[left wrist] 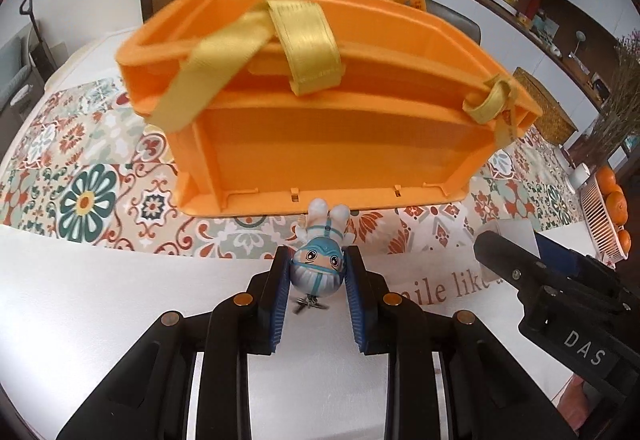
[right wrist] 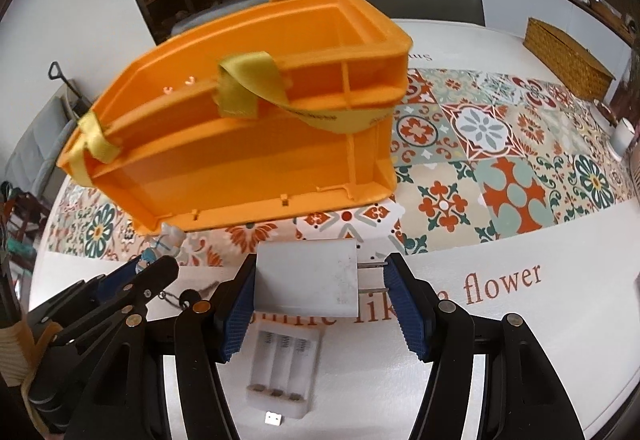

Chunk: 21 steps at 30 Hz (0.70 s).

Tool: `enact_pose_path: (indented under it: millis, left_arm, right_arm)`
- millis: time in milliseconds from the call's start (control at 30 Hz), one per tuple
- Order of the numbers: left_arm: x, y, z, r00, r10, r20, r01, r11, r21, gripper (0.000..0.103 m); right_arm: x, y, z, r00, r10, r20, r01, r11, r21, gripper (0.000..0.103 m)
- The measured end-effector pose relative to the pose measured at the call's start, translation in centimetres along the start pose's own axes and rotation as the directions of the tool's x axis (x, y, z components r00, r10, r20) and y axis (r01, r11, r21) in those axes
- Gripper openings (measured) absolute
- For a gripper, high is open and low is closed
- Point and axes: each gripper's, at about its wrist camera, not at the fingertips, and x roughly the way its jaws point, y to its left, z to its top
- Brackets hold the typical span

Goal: Organize rigid objects
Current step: 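Carry the keychain and charger plug over the orange crate with both tools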

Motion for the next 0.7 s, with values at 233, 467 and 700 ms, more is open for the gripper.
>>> enact_pose_path:
  millis: [233,467,700]
  left_arm:
    - [-2.6,0.2,0.5,1.000,0.004,0.029,-0.004,1.000,-0.004,0.027]
    - [-5.1,-0.2,1.4,0.997,0.010,0.077,-0.010,1.000,-0.004,0.027]
    - [-7.4,-0.4,2.6,0.990,0.022,0.137,-0.022,1.000,-0.005,0.027]
  right_arm:
    - [-2.0,1.0,0.9,1.000,0.028,0.015,-0.027,0.999,-0.034,0.062]
    - [-4.1,2.1,2.1,0.998,0.051,0.044,-0.048,0.997,-0.065,0.062]
    - [-5.7,2.8,3.1,0.993,0.082,0.082,-0.075,0.994,-0.082,0.062]
